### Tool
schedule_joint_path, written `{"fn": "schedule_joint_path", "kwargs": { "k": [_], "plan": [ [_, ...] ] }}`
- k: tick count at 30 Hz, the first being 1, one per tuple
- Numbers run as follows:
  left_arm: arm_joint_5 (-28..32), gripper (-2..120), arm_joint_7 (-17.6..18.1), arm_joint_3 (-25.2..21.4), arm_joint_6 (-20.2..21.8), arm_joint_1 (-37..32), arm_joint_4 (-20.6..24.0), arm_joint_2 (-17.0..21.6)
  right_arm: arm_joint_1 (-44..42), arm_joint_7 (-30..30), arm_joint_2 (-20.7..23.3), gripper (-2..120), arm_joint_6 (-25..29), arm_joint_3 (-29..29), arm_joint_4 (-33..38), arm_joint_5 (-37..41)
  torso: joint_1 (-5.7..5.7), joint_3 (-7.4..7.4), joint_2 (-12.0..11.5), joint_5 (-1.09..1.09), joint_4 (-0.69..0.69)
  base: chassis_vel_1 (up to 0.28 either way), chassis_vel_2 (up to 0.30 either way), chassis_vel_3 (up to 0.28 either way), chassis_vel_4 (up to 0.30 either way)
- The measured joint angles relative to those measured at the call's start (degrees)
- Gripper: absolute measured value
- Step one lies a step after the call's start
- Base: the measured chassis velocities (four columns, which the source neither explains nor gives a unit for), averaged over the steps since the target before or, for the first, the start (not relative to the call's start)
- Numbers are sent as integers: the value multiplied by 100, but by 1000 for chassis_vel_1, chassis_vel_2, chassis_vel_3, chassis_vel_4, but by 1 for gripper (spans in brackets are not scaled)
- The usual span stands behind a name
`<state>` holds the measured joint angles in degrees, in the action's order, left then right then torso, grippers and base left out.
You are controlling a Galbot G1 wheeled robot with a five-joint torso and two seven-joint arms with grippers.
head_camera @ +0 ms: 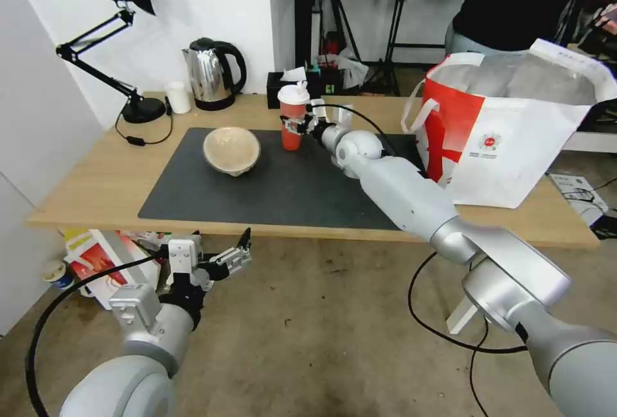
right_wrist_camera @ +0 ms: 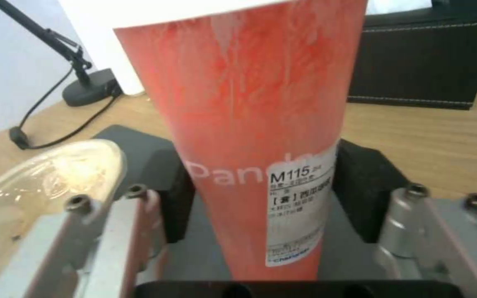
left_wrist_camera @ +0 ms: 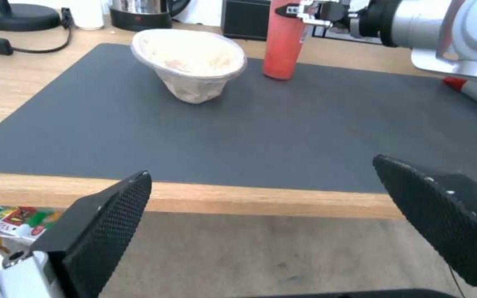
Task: Pick up the trash from the table and place it into the takeout bag.
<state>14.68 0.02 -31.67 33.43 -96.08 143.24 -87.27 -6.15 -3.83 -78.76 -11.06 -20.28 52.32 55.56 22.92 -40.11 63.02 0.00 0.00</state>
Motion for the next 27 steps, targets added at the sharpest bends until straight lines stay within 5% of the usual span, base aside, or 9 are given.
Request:
{"fn": "schedule_joint_path", "kwargs": {
  "k": [16, 27],
  "plan": [
    [-27, 100, -1, 1, -17, -4, 0, -24, -168, 393, 1209, 13, -80, 183, 1824, 612, 0, 1, 0, 1, 0, 0, 0, 0, 0],
    [-5, 100, -1, -24, -18, 11, 0, 50, -289, 973, 2150, 6, -241, 463, 3316, 1030, 0, 0, 0, 0, 0, 0, 0, 0, 0]
  ]
}}
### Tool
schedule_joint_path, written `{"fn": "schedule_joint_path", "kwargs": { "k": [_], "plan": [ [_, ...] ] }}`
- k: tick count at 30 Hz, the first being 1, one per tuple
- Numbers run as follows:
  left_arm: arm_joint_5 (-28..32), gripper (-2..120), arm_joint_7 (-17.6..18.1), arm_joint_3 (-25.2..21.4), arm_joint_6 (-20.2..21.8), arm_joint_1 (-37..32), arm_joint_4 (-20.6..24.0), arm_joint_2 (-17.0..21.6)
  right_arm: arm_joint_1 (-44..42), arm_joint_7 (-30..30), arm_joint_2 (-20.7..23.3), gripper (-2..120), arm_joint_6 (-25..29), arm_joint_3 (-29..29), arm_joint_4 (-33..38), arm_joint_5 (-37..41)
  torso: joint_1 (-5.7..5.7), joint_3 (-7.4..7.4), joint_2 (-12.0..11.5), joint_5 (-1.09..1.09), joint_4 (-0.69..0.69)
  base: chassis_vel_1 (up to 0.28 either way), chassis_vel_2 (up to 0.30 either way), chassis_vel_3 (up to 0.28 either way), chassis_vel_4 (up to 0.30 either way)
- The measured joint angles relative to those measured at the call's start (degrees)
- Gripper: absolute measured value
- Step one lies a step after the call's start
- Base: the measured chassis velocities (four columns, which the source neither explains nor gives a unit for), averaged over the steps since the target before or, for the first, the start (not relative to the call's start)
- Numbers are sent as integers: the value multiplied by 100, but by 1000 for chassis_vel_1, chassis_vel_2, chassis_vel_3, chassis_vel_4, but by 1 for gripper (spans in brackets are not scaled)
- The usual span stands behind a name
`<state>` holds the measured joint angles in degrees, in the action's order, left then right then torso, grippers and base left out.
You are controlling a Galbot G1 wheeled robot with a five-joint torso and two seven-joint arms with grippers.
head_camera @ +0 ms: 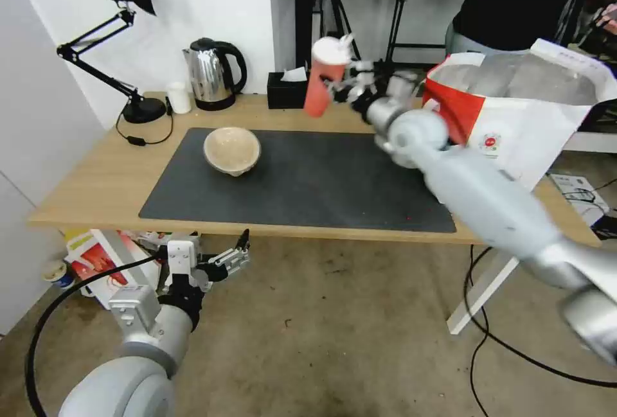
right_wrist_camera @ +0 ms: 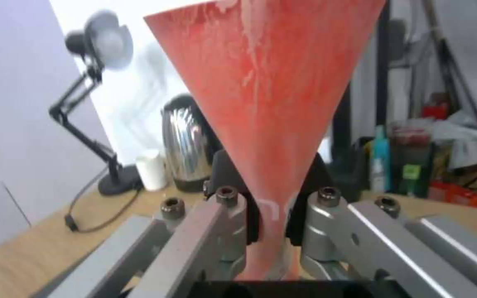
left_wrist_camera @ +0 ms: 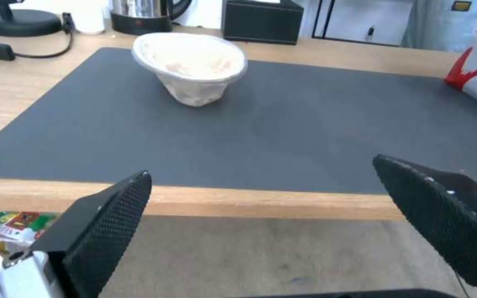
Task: Pick up the trash from the table and place it into the takeout bag.
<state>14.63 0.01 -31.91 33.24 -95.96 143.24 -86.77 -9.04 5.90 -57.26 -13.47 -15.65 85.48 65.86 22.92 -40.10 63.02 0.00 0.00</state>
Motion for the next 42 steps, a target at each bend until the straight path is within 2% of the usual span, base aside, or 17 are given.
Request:
{"fn": "schedule_joint_path", "kwargs": {
  "k": [2, 4, 7, 8, 11, 13, 16, 22, 27, 36, 42],
  "plan": [
    [22, 100, 0, 2, 0, 16, 0, 28, -61, 377, 501, 6, -192, 219, 755, 393, 0, 0, 0, 1, -3, 0, 0, 0, 0],
    [29, 100, 0, 3, 0, 24, 0, 41, -91, 492, 660, 6, -249, 293, 994, 524, -1, 0, 0, 0, -2, 0, 0, 0, 0],
    [48, 100, 0, 18, 0, 62, 0, 69, -225, 970, 1353, 6, -392, 547, 2026, 904, -1, 0, 0, 1, 0, 0, 0, 0, 0],
    [48, 100, 0, 18, 0, 62, 0, 69, -225, 970, 1353, 6, -392, 547, 2026, 904, -1, 0, 0, 1, 0, 0, 0, 0, 0],
    [51, 100, 0, 34, 8, 57, 0, 71, -262, 1381, 1754, 6, -628, 849, 2518, 1190, -1, 0, 0, 0, 1, 0, 0, 0, 0],
    [54, 100, 0, 33, 9, 57, 0, 70, -250, 1474, 1878, 6, -694, 921, 2610, 1234, -1, 0, 0, -1, 0, 0, 0, 0, 0],
    [65, 100, 0, 31, 13, 62, 0, 76, -162, 1878, 2288, 6, -924, 1128, 2869, 1442, -1, 0, 0, 0, 0, 0, 0, 0, 0],
    [68, 100, 0, 39, 15, 89, 0, 79, -71, 2122, 2789, 6, -1079, 1293, 2946, 1565, -1, 0, 1, 1, -1, 0, 0, 0, 0],
    [79, 100, 2, 37, 19, 90, 0, 89, -104, 2128, 3162, 6, -1204, 1447, 2703, 1570, 0, 0, 0, 1, 0, 0, 0, 0, 0],
    [123, 100, 3, 29, 21, 111, 0, 131, -184, 1741, 3447, 6, -1226, 1544, 2135, 1204, 0, 0, 0, 1, 0, 0, 0, 0, 0],
    [140, 100, 4, 37, 22, 137, 0, 140, -194, 1609, 3428, 6, -1179, 1545, 1685, 1036, 0, -1, 0, 0, 0, 0, 0, 0, 0]
  ]
}}
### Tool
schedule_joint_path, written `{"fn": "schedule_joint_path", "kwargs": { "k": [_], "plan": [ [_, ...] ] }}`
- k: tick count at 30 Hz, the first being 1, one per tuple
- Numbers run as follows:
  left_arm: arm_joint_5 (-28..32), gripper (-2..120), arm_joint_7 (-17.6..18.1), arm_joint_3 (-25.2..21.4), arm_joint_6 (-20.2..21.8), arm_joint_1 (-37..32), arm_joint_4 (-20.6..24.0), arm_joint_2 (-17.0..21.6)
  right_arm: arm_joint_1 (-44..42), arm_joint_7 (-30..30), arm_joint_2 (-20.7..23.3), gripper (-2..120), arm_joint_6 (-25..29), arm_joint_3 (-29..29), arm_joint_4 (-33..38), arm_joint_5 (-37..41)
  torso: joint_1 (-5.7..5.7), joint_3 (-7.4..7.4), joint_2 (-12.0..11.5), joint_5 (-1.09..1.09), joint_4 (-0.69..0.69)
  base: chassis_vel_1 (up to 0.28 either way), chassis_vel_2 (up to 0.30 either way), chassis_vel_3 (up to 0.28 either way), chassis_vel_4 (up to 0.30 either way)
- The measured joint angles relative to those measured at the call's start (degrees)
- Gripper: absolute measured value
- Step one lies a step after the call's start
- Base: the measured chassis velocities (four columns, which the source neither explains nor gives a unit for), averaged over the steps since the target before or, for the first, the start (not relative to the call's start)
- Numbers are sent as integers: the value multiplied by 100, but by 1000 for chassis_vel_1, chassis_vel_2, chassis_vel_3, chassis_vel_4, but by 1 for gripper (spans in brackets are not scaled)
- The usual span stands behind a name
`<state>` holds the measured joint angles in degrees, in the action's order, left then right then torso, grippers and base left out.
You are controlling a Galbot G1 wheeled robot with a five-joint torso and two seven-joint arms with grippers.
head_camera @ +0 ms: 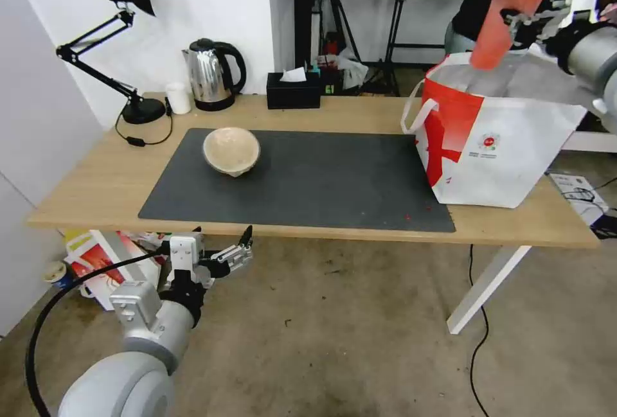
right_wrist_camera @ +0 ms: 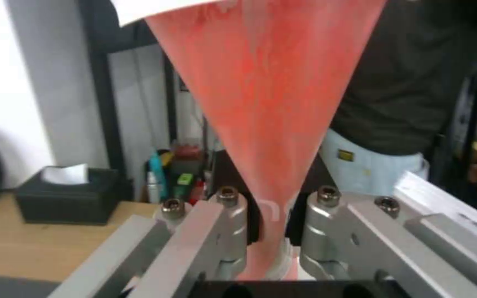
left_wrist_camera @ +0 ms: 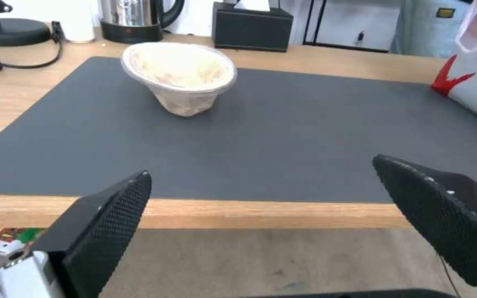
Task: Pick up the trash from the table and place it into the takeout bag.
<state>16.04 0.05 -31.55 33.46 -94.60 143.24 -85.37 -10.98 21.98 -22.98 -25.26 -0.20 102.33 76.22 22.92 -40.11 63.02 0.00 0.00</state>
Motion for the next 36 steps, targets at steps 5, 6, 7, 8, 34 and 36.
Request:
{"fn": "schedule_joint_path", "kwargs": {
  "k": [5, 6, 7, 8, 34, 36],
  "plan": [
    [19, 100, 0, -1, 0, 14, 0, 18, 16, -173, -99, 6, 37, -47, -559, -214, 0, 0, 0, 0, 0, 0, 0, 0, 0],
    [21, 100, 1, -2, 0, 19, 0, 19, 16, -231, -142, 6, 57, -70, -752, -293, 0, 0, 0, 0, 1, 0, 0, 0, 0],
    [22, 100, 1, -1, 0, 23, 0, 20, 12, -274, -171, 6, 71, -83, -874, -345, 0, 0, 0, 1, 0, 0, 0, 0, 0],
    [22, 100, 1, -1, 0, 25, 0, 20, 1, -309, -200, 6, 79, -92, -992, -394, 0, 0, 0, 0, 1, 0, 0, 0, 0],
    [40, 100, 0, 13, -69, 0, 0, 29, -461, -312, -493, 62, -526, -131, -1391, -1339, 0, 0, 0, 0, 0, 0, 0, 0, 0],
    [39, 100, 0, 15, -69, -7, 0, 24, -475, -312, -509, 67, -514, -136, -1399, -1368, 0, 0, 0, 0, -1, 0, 0, 0, 0]
  ]
}}
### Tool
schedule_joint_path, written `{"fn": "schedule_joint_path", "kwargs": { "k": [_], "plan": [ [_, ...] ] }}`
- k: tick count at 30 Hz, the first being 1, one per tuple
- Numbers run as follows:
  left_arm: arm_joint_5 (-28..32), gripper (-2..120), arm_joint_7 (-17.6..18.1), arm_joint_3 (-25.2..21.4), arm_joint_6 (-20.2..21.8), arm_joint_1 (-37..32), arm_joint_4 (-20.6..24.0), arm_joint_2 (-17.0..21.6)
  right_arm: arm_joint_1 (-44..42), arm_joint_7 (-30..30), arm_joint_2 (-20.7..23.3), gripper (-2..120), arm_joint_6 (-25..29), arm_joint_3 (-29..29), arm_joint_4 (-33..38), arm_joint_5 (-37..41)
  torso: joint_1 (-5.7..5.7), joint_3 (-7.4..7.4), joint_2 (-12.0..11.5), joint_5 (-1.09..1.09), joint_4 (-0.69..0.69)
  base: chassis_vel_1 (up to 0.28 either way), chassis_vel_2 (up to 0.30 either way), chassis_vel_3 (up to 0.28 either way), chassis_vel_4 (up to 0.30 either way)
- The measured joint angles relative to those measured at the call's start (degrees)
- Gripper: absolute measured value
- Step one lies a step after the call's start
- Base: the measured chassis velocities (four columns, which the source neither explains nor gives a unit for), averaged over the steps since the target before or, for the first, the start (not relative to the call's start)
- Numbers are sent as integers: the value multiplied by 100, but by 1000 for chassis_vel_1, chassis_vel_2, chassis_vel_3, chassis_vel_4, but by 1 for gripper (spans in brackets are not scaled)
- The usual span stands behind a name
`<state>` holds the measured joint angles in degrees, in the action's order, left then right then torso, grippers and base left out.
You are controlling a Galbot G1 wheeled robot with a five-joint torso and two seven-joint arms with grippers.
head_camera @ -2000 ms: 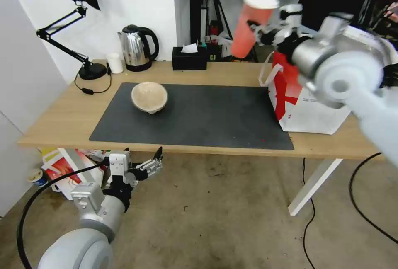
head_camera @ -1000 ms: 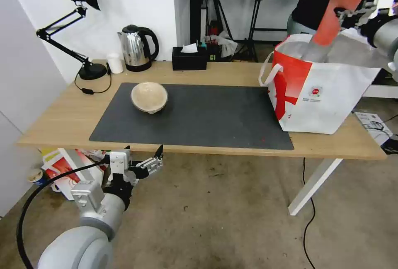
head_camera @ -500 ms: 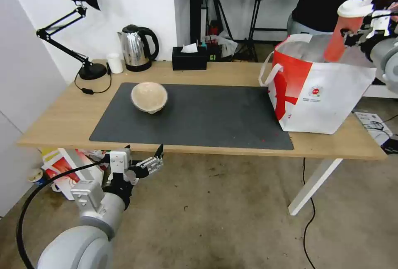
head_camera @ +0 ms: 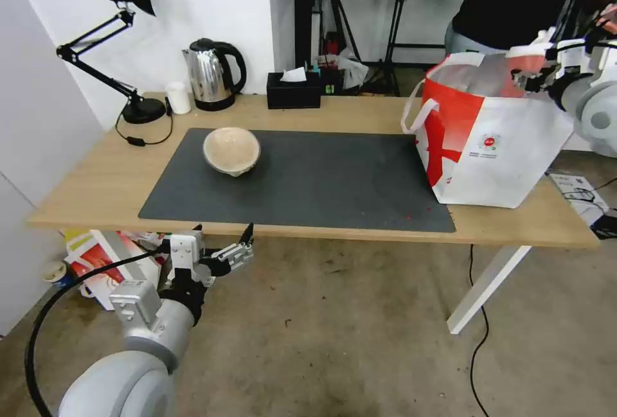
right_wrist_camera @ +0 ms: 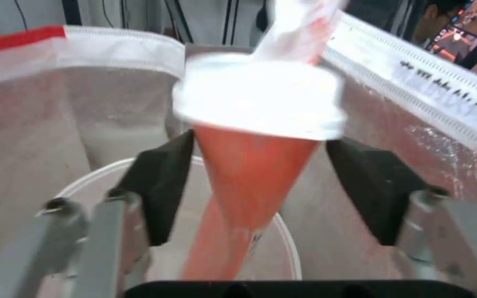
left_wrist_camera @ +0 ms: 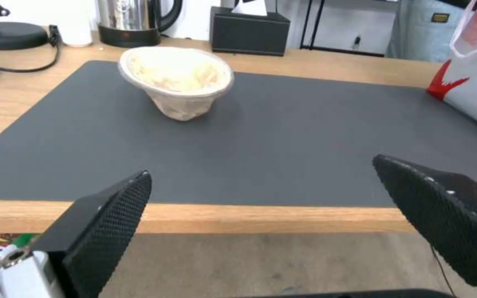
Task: Pick up the trash from the table and place it into the takeout bag.
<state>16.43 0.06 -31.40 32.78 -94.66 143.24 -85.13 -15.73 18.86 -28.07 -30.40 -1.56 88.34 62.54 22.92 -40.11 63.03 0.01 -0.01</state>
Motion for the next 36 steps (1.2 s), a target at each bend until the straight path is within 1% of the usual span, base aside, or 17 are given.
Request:
{"fn": "schedule_joint_path", "kwargs": {
  "k": [3, 4, 5, 6, 9, 13, 26, 27, 28, 29, 30, 31, 32, 33, 36],
  "plan": [
    [-4, 100, 7, -7, 0, -27, 0, -5, -27, 1, -14, 80, 12, -2, -6, -72, 0, 0, 0, -1, 1, 0, 0, 0, 0],
    [-4, 100, 7, -7, 0, -27, 0, -5, -27, 1, -14, 80, 12, -2, -6, -72, 0, 0, 0, -1, 1, 0, 0, 0, 0],
    [-4, 100, 12, -9, 0, -35, 0, -7, -33, 1, -12, 84, 13, -2, -2, -84, 0, 0, 0, 0, 0, 0, 0, 0, 0],
    [-7, 100, 17, -10, 0, -44, 0, -13, -37, 1, -3, 91, 9, -1, 12, -88, 0, 0, 0, 0, 0, 0, 0, 0, 0],
    [-21, 100, 21, -3, 2, -50, 0, -36, -34, 1, 22, 98, -40, 5, 59, -91, 0, 0, 0, -1, 1, 0, 0, 0, 0],
    [-30, 100, 22, 9, 9, -46, 0, -48, 12, 11, 46, 100, -69, 3, 90, -90, 0, 0, 0, -1, 1, 0, 0, 0, 0],
    [-40, 100, 24, 19, 26, -42, 0, -61, 89, 59, 108, 100, -1, -6, 210, 26, 0, 0, 0, 0, 0, 0, 0, 0, 0],
    [-41, 100, 23, 19, 26, -46, 0, -61, 64, 82, 120, 100, 163, 33, 262, 104, 0, 0, 0, -1, 1, 0, 0, 0, 0],
    [-41, 100, 23, 19, 26, -46, 0, -61, 64, 82, 120, 100, 163, 33, 262, 104, 0, 0, 0, -1, 1, 0, 0, 0, 0],
    [-42, 100, 23, 16, 26, -48, 0, -58, 44, 79, 125, 100, 307, 56, 291, 159, 0, 0, 0, -1, 1, 0, 0, 0, 0],
    [-42, 100, 23, 15, 26, -47, 0, -57, -9, 24, 134, 100, 706, 96, 341, 256, 0, 0, 0, -1, 0, 0, 0, 0, 0],
    [-43, 100, 23, 15, 26, -48, 0, -57, -37, -16, 134, 100, 873, 118, 357, 289, 0, 0, 0, -1, 0, 0, 0, 0, 0],
    [-42, 100, 21, 16, 26, -50, 0, -64, -141, -143, 130, 100, 1251, 225, 415, 354, 0, 0, 0, -1, 1, 0, 0, 0, 0],
    [-42, 100, 21, 16, 26, -50, 0, -64, -141, -143, 130, 100, 1251, 225, 415, 354, 0, 0, 0, -1, 1, 0, 0, 0, 0],
    [-41, 100, 19, 17, 26, -58, 0, -67, -635, -496, 99, 100, 1998, 735, 860, 663, 0, 0, 0, -1, -1, 0, 0, 0, 0]
  ]
}}
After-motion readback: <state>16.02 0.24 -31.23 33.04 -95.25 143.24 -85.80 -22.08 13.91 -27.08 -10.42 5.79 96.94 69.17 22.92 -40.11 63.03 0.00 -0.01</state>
